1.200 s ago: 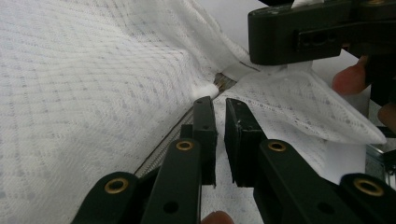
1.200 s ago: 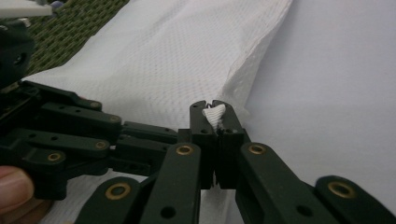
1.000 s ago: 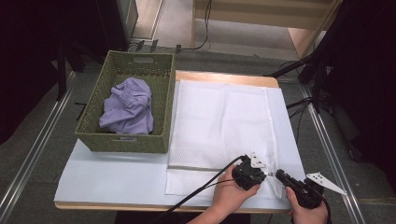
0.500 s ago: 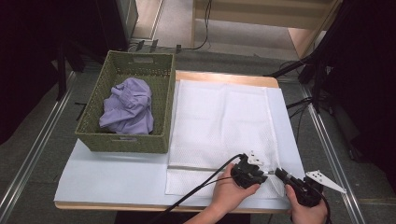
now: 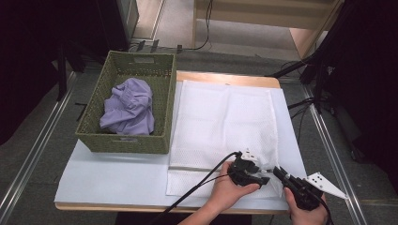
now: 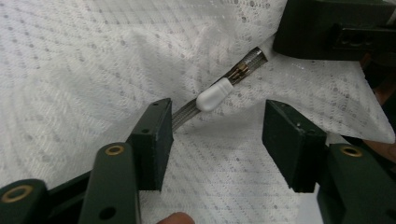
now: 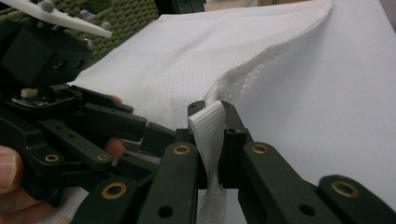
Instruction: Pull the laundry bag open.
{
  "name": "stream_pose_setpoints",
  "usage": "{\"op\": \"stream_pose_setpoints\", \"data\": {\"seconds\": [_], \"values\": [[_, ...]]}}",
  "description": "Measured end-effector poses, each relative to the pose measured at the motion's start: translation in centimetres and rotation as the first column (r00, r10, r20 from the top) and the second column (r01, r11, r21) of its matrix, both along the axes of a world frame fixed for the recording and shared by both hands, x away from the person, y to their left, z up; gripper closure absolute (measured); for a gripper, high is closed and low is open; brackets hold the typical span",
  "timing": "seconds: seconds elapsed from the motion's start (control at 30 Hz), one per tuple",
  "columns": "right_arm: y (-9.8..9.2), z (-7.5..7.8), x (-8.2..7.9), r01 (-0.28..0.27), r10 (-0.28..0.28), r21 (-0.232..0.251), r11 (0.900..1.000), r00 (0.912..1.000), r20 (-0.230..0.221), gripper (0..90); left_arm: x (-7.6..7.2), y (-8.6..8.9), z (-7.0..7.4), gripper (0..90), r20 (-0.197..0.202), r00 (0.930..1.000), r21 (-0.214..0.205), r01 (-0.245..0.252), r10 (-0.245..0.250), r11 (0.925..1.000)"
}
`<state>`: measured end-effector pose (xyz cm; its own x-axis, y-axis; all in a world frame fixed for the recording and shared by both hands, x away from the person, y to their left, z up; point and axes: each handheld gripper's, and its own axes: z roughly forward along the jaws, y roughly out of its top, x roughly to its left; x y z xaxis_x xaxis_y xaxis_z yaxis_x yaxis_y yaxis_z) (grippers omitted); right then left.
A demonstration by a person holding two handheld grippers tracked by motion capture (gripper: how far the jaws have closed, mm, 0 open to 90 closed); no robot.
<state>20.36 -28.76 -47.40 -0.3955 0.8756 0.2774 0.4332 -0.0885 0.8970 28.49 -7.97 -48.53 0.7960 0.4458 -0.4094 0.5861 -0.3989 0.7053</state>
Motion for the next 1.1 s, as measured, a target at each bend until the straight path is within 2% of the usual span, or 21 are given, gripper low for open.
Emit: {"op": "stream_pose_setpoints", "data": {"seconds": [0.13, 0.3, 0.37, 0.53, 0.63, 0.83, 0.9, 1.1], "values": [[0.25, 0.12, -0.05, -0.013, 0.013, -0.004, 0.9999, 0.9998, 0.017, 87.9, 0.40, 0.21, -0.03, 44.3, -0.030, 0.9994, -0.029, 0.016, -0.017, 0.9994], [0.34, 0.21, -0.17, -0.016, 0.016, -0.010, 0.9998, 0.9995, 0.029, 87.9, 0.27, 0.15, 0.02, 52.7, -0.013, 0.9984, -0.044, 0.055, -0.055, 0.9975], [0.38, 0.21, -0.19, -0.016, 0.017, -0.008, 0.9998, 0.9994, 0.030, 87.9, 0.22, 0.24, 0.08, 53.5, -0.009, 0.9976, -0.041, 0.068, -0.069, 0.9968], [0.40, 0.24, -0.25, -0.012, 0.013, -0.024, 0.9996, 0.9991, 0.040, 87.9, 0.38, 0.48, 0.24, 60.4, -0.021, 0.9974, -0.073, 0.068, -0.069, 0.9950], [0.38, 0.23, -0.26, -0.010, 0.012, -0.028, 0.9996, 0.9989, 0.044, 87.9, 0.44, 0.52, 0.22, 63.3, -0.036, 0.9965, -0.079, 0.072, -0.075, 0.9942], [0.56, 0.19, -0.28, -0.013, 0.014, -0.037, 0.9992, 0.9991, 0.040, 87.9, 0.56, 0.68, 0.43, 72.5, -0.060, 0.9938, -0.130, 0.085, -0.094, 0.9879], [0.61, 0.23, -0.31, -0.013, 0.015, -0.040, 0.9991, 0.9989, 0.045, 87.9, 0.67, 0.73, 0.45, 76.4, -0.079, 0.9928, -0.144, 0.078, -0.090, 0.9865], [0.80, 0.21, -0.33, -0.019, 0.021, -0.039, 0.9990, 0.9990, 0.040, 87.9, 0.98, 0.85, 0.53, 78.3, -0.091, 0.9937, -0.159, 0.051, -0.066, 0.9860]]}}
